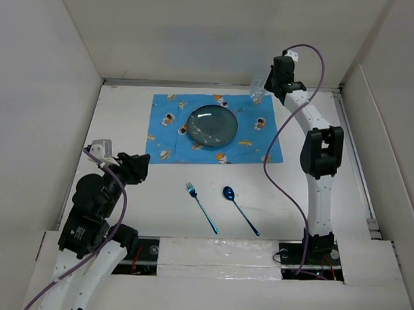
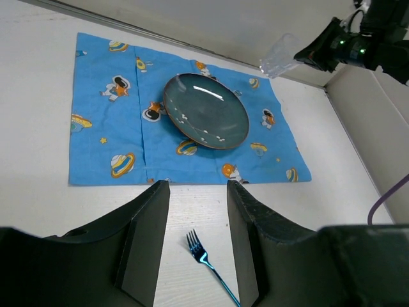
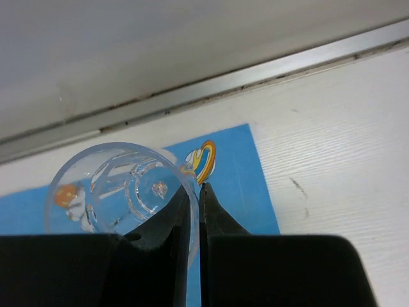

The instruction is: Set the dinner table for one person

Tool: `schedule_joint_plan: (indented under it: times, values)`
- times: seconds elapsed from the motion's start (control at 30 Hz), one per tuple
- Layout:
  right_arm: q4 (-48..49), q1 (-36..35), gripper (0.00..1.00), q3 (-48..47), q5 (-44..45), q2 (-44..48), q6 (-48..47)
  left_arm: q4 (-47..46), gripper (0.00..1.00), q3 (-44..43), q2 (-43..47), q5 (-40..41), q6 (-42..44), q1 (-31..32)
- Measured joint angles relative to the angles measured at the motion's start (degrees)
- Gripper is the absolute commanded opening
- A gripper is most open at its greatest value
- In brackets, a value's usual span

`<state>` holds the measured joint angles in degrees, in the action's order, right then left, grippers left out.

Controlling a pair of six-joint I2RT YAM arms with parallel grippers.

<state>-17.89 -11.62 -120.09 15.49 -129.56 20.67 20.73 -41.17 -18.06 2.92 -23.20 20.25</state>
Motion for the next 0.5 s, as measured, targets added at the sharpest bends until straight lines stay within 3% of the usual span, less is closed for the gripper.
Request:
schedule_joint_plan:
  times: [0.2,0.5]
  values:
    - [-7.5,-0.33,0.0,-4.07,-0.13,-5.81,-1.42,0.04,0.38,0.02,0.0,-0.04,0.0,0.0]
    - [-9.77,0.68,0.0,-4.72,1.51,-7.23,-2.54,0.02,0.38,0.02,-0.02,-0.04,0.0,0.0]
